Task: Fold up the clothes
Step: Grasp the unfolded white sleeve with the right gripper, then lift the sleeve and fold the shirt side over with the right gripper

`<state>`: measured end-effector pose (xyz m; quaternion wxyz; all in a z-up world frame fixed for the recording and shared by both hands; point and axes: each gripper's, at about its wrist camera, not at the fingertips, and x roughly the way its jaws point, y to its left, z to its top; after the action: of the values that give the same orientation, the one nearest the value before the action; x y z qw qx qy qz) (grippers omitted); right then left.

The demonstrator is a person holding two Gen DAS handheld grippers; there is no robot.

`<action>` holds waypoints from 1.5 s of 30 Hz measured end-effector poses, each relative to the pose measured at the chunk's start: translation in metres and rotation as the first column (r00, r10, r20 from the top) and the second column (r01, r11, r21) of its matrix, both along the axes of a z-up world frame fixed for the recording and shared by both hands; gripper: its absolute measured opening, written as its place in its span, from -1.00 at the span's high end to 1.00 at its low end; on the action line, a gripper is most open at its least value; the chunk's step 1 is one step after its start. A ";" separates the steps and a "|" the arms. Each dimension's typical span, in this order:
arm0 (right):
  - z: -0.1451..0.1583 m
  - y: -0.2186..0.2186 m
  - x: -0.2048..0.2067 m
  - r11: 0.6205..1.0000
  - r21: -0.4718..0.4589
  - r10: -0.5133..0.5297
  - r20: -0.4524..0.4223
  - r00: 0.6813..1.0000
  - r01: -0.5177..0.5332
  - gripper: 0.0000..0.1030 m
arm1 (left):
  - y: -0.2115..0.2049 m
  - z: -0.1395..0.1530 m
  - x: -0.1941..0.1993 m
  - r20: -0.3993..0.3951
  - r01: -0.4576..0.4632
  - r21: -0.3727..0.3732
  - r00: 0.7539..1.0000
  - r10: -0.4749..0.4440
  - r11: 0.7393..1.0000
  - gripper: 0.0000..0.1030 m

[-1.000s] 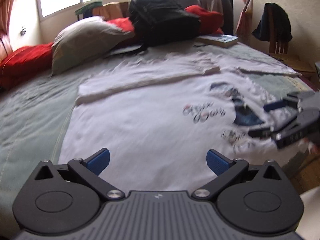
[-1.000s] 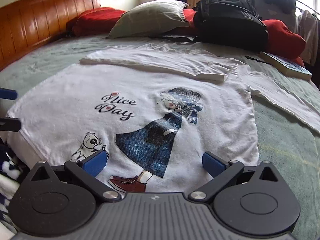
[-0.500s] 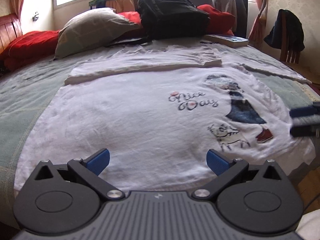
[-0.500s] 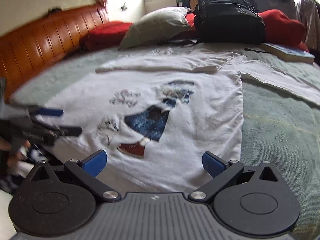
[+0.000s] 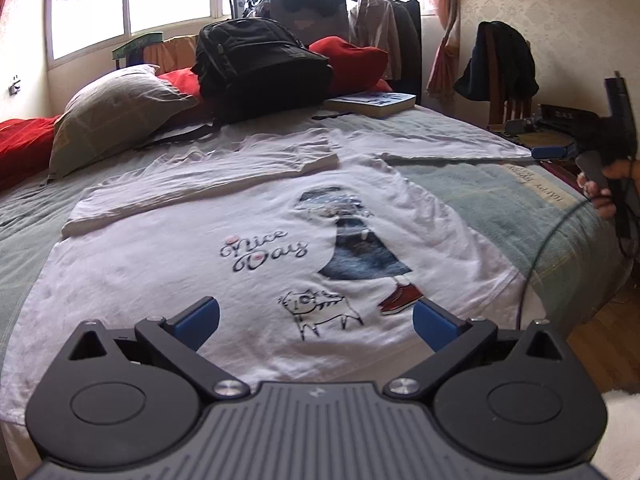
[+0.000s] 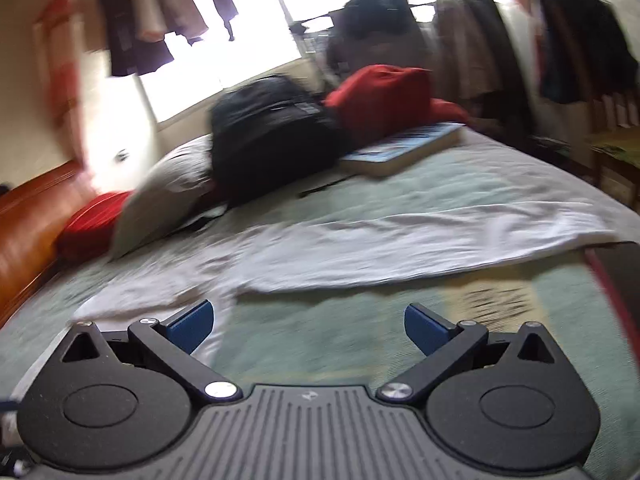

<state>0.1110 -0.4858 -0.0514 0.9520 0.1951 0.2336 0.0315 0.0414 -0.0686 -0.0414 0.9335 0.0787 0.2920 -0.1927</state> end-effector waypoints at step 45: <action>-0.063 -0.094 0.126 0.916 0.314 -0.258 -0.015 0.966 0.249 -1.00 | 0.006 0.012 0.039 -0.049 -0.020 -0.036 0.999 0.018 0.999 -0.99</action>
<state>0.2373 -0.5793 -0.1147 0.9080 0.3717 0.1859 -0.0528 0.0804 -0.0628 -0.0299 0.9292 0.0544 0.3119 -0.1909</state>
